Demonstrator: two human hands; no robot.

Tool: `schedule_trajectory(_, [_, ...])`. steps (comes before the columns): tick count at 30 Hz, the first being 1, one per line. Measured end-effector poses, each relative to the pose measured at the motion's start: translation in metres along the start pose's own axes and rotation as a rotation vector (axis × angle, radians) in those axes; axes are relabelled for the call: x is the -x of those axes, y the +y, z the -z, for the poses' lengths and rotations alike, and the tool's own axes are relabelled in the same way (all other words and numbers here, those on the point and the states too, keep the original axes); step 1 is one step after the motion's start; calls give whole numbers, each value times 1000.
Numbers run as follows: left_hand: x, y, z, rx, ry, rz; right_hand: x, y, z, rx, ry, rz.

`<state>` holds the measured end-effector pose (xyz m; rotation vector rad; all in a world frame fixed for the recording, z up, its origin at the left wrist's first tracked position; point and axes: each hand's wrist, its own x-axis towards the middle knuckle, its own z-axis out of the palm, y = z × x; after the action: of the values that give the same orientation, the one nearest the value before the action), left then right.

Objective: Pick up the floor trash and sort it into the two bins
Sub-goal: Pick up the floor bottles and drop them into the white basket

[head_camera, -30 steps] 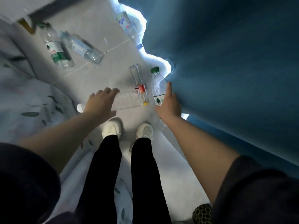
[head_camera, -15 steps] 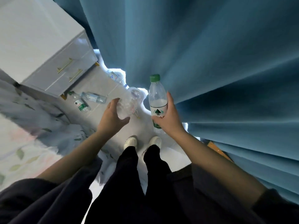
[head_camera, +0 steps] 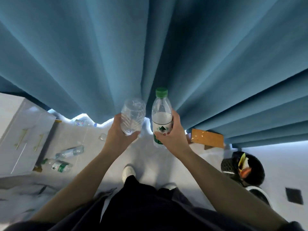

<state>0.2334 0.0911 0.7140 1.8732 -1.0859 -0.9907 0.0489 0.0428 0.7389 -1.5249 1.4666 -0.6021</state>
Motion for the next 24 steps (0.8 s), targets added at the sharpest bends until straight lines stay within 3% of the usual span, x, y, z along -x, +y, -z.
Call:
schedule_trajectory(9, [24,73,-129,55,-209,-60,42,76,140,-52,259,-72])
schedule_trajectory(15, [69,112,-217,89,-253,-108,77,128,214,-97,386,-82])
schedule_trajectory(24, [106,150,-310,37,-531,-187,140,190,293,-203,604,-226])
